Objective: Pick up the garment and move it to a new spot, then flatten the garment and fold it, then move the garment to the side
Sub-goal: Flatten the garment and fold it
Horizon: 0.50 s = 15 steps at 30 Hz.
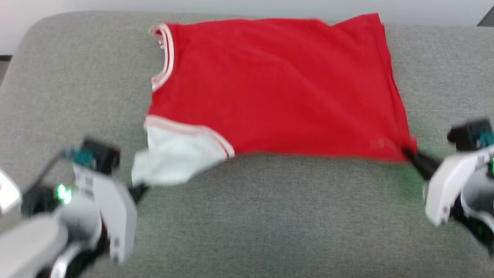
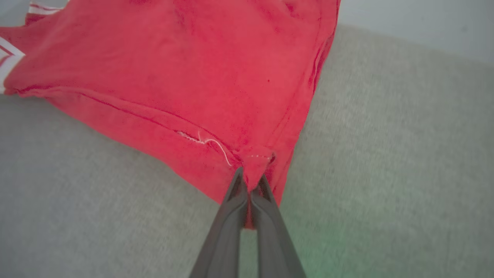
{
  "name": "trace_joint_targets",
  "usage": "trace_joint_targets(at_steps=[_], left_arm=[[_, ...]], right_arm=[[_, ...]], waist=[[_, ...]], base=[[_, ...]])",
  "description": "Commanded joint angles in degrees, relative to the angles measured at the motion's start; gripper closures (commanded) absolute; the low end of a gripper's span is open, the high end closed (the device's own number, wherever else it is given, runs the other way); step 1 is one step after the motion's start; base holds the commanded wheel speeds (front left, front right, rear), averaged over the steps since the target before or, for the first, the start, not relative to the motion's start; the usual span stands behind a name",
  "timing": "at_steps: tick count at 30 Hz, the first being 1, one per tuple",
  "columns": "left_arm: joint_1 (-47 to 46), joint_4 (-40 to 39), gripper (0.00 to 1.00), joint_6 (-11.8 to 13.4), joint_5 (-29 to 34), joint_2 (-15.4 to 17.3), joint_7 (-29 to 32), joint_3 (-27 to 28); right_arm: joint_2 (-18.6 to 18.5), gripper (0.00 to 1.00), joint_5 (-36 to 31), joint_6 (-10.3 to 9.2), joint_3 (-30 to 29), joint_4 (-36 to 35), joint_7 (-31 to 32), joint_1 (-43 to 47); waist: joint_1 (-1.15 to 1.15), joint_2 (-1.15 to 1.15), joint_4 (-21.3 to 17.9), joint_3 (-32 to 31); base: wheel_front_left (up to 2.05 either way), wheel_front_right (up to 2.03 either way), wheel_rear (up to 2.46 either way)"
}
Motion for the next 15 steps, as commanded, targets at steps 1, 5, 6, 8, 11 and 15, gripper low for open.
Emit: trace_joint_targets(at_steps=[1, 5, 6, 8, 11, 15], left_arm=[[2.0, -1.7, 1.0, 1.3, -0.9, 0.9, -0.1, -0.2], [9.3, -8.6, 1.0, 6.6, -5.2, 4.8, -0.4, -0.9], [11.0, -10.0, 1.0, 7.7, -6.3, 5.5, -0.4, -1.2], [13.7, -12.3, 1.0, 9.8, -7.9, 7.1, -0.4, -1.7], [16.7, -15.3, 1.0, 12.0, -10.1, 8.8, 0.1, -2.4], [19.0, -17.9, 1.0, 14.1, -11.9, 10.3, 0.1, -2.7]], right_arm=[[-0.4, 1.0, 0.6, -0.11, -0.7, -1.4, 1.5, 2.5], [-1.1, 1.0, 2.3, -0.11, -3.7, -8.7, 8.7, 11.9], [-0.8, 1.0, 2.9, -0.11, -4.9, -10.5, 10.3, 14.2], [-0.9, 1.0, 3.0, -0.11, -6.5, -14.2, 14.0, 18.5], [-0.6, 1.0, 3.9, -0.1, -9.0, -19.3, 19.2, 24.0], [-0.3, 1.0, 4.4, -0.11, -12.5, -24.9, 24.7, 29.5]], waist=[[0.0, 0.0, -0.3, -0.3], [0.0, 0.0, -0.6, -0.3], [0.0, 0.0, -0.5, -0.3], [0.0, 0.0, -0.5, -0.3], [0.0, 0.0, -0.2, 0.0], [0.0, 0.0, 0.1, 0.6]], base=[[0.0, 0.0, 0.0], [0.0, 0.0, 0.0], [0.0, 0.0, 0.0], [0.0, 0.0, 0.0], [0.0, 0.0, 0.0], [0.0, 0.0, 0.0]])
